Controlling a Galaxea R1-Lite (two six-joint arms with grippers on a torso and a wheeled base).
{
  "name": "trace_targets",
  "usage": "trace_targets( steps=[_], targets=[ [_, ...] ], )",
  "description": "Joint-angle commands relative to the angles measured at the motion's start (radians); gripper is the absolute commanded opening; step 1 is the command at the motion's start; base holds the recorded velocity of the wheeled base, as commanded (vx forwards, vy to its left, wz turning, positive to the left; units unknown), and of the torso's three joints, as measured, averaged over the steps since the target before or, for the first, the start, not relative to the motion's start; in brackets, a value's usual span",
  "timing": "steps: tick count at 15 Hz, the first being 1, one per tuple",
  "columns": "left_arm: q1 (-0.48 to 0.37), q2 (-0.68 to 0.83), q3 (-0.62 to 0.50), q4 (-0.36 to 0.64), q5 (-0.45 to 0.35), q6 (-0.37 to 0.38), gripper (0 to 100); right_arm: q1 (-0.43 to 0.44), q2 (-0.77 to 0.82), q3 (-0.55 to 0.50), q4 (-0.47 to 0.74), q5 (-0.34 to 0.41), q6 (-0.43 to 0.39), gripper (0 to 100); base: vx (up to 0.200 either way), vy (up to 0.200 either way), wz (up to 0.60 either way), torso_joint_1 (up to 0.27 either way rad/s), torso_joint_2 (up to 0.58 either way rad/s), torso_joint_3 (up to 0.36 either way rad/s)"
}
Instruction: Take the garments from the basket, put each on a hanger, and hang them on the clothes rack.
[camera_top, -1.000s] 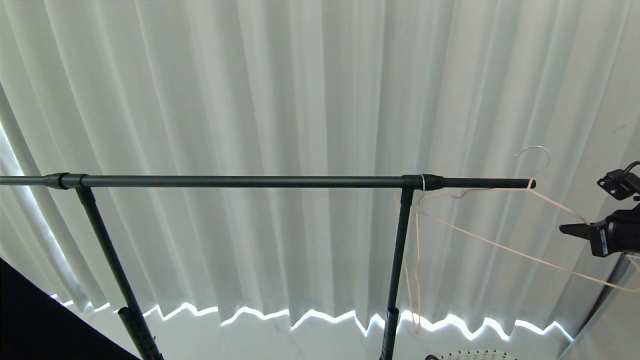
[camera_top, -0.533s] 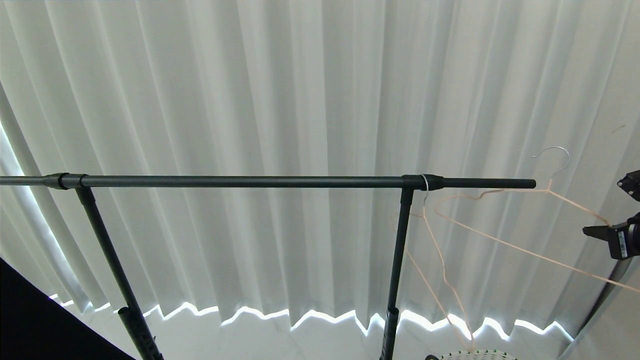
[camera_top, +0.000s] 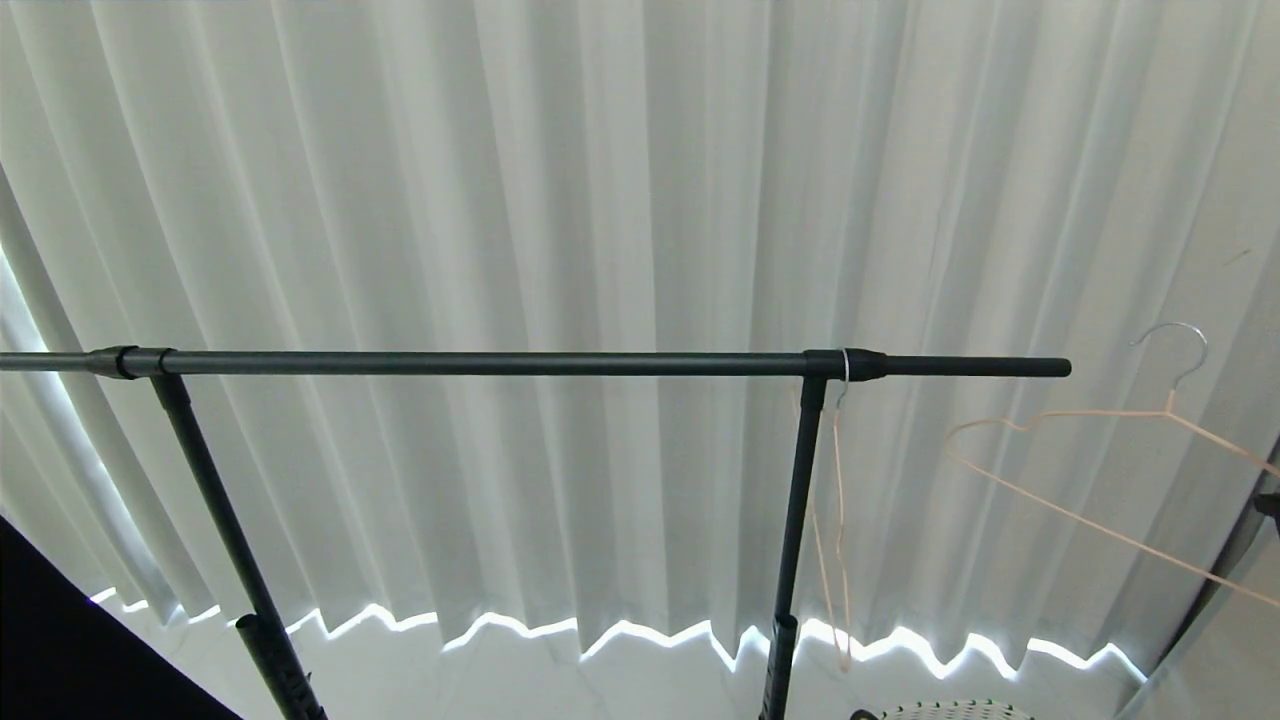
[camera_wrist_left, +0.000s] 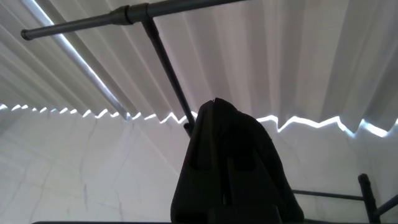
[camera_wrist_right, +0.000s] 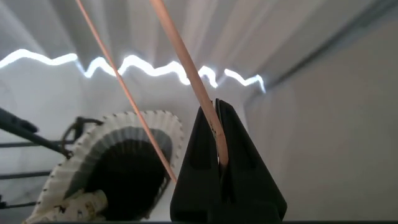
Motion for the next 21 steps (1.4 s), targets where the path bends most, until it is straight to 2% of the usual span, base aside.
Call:
trace_targets(
  steps=[1, 4, 6, 8, 10, 11, 15, 21],
  targets=[
    [0.0, 0.0, 0.02, 0.0, 0.001, -0.001, 0, 0.0, -0.125, 0.089, -0.001, -0.086, 0.034, 0, 0.0, 0.0, 0.0, 0.0, 0.0, 0.0],
    [0.0, 0.0, 0.036, 0.0, 0.001, -0.015, 0, 0.0, -0.197, 0.127, -0.002, -0.233, 0.122, 0, 0.0, 0.0, 0.0, 0.0, 0.0, 0.0],
    [0.0, 0.0, 0.046, 0.0, 0.001, -0.029, 0, 0.001, -0.205, 0.121, -0.016, -0.268, 0.163, 0, 0.0, 0.0, 0.0, 0.0, 0.0, 0.0],
    [0.0, -0.002, 0.072, 0.0, 0.001, -0.027, 0, 0.0, -0.18, 0.123, -0.117, -0.282, 0.172, 0, 0.0, 0.0, 0.0, 0.0, 0.0, 0.0],
    [0.0, 0.0, 0.085, -0.001, 0.001, -0.029, 0, 0.001, -0.142, 0.117, -0.211, -0.373, 0.168, 0, 0.0, 0.0, 0.0, 0.0, 0.0, 0.0],
    [0.0, 0.0, 0.091, -0.026, 0.001, -0.029, 0, 0.001, -0.128, 0.112, -0.217, -0.408, 0.168, 0, 0.0, 0.0, 0.0, 0.0, 0.0, 0.0],
    [0.0, 0.003, 0.146, -0.124, 0.001, -0.021, 0, 0.009, -0.128, 0.113, -0.217, -0.423, 0.166, 0, -0.15, 0.0, 0.0, 0.004, 0.0, 0.002],
    [0.0, 0.003, 0.152, -0.127, 0.001, -0.023, 0, 0.013, -0.131, 0.113, -0.215, -0.423, 0.162, 0, -0.2, 0.0, 0.0, 0.001, 0.01, 0.003]
  ],
)
